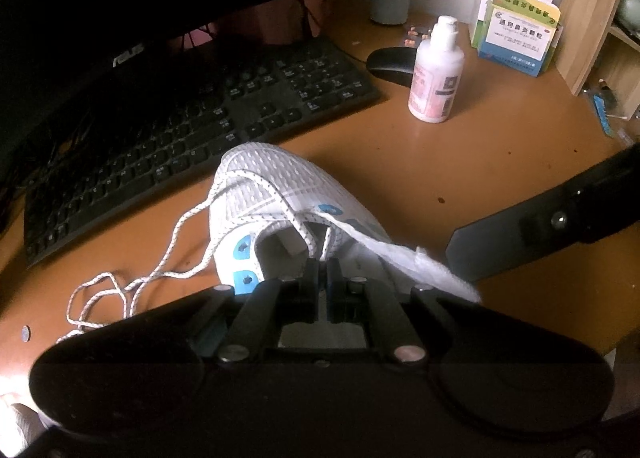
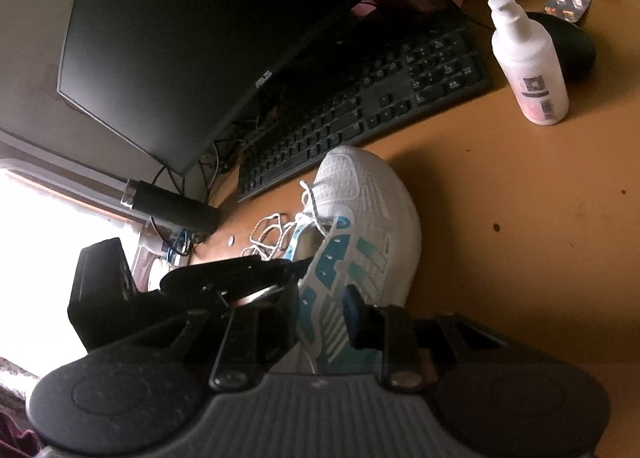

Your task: Lace up shoes with both hands

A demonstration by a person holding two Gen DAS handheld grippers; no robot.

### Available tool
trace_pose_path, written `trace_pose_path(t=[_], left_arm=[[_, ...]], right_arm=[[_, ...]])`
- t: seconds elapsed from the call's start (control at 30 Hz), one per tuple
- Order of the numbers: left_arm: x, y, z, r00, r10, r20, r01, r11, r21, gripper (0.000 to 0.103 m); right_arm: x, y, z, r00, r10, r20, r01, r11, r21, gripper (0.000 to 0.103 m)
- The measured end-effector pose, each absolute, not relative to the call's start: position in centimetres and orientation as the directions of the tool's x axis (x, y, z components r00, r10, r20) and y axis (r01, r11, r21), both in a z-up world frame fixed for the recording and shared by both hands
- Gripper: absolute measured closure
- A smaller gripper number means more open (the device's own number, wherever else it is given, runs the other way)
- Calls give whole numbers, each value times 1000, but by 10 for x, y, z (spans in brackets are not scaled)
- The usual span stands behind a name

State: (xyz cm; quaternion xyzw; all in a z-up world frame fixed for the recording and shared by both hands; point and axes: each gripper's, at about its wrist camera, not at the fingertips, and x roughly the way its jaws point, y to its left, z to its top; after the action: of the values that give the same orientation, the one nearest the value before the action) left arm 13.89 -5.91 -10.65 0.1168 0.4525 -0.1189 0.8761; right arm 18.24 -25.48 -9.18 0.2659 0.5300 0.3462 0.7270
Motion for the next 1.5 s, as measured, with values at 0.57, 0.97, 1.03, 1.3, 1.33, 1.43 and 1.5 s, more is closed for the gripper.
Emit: trace_pose_path(t=[0.57,0.97,1.03,1.3,1.33,1.43,1.5], left_arm=[[137,-56,-107,597,-125,-792,316,945,89,102],[136,-54,-108,626,-159,-764,353,931,95,103],[135,-54,-109,633,-171,-755,362,928,93,103],[131,-51,-108,672,-206,-711,373,924,85,103],[130,-51,-108,675,-209,-708,376,923,86,103],[130,-52,-108,677,-208,-706,376,922,89,103],[130,-53,-108,678,-206,-706,377,921,94,103]], right_arm=[[183,-258,-92,190,783,-593,-209,622,755,77],[186,-255,-93,181,775,-605,-210,631,747,76],[187,-254,-92,181,772,-610,-216,636,741,76],[199,-247,-91,254,742,-620,-224,669,709,76],[201,-244,-92,262,737,-623,-229,675,702,77],[210,-232,-97,281,727,-626,-235,685,690,77],[214,-225,-100,290,722,-628,-236,690,685,77]])
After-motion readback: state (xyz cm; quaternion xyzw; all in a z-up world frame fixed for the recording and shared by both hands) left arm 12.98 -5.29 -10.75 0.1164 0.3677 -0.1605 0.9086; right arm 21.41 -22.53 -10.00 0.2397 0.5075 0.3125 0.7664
